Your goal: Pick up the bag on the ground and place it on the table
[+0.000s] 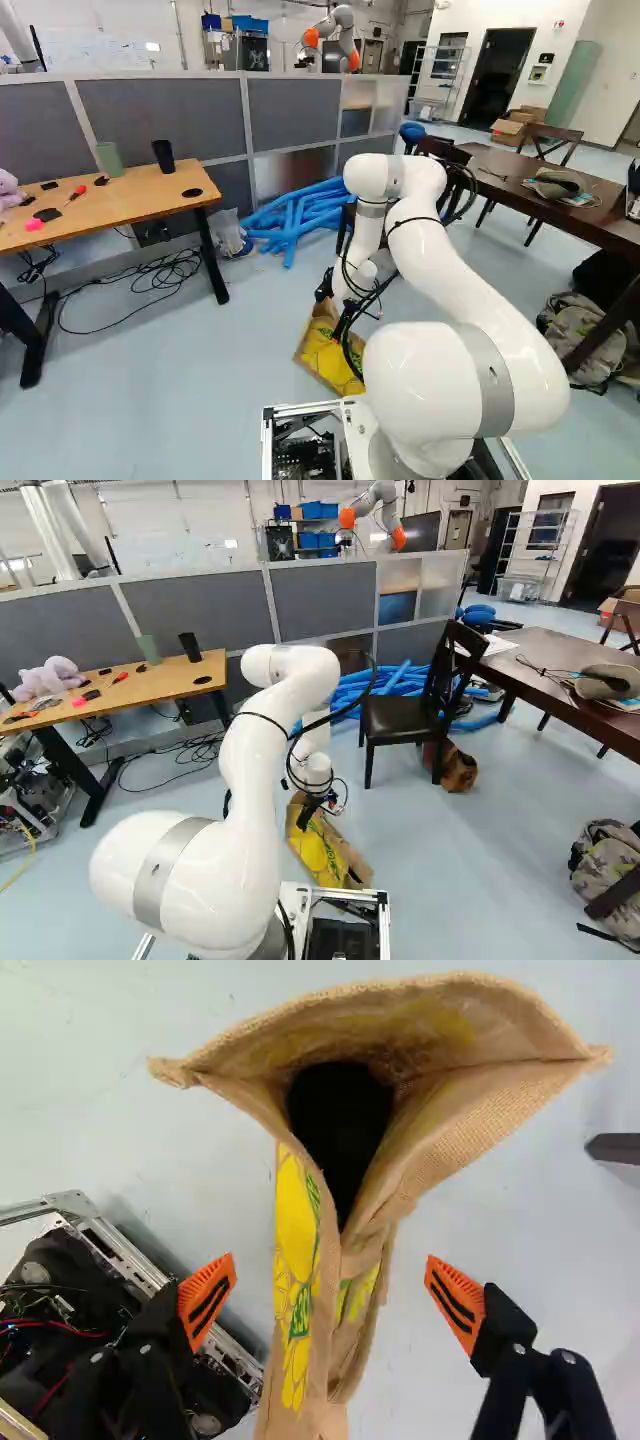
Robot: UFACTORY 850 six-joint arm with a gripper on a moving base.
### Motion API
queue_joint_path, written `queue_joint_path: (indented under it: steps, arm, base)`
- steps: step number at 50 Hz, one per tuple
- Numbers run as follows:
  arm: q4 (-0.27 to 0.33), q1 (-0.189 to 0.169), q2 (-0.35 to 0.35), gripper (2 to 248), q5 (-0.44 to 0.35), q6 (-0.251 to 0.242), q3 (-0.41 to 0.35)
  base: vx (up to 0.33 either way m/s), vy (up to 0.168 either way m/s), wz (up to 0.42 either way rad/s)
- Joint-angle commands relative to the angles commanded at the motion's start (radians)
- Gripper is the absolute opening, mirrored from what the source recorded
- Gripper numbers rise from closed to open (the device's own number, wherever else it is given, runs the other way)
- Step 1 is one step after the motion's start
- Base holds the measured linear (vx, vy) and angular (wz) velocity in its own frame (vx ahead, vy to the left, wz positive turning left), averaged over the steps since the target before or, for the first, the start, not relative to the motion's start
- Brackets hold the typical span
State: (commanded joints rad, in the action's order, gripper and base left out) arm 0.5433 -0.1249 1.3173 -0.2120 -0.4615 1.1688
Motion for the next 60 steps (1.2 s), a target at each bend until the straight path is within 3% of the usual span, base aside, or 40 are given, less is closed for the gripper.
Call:
queue_joint_path:
  steps: [60]
  arm:
    - [0.0, 0.0, 0.21, 243, 0.0, 0.0, 0.192]
  base:
    - [0.0, 0.0, 0.0]
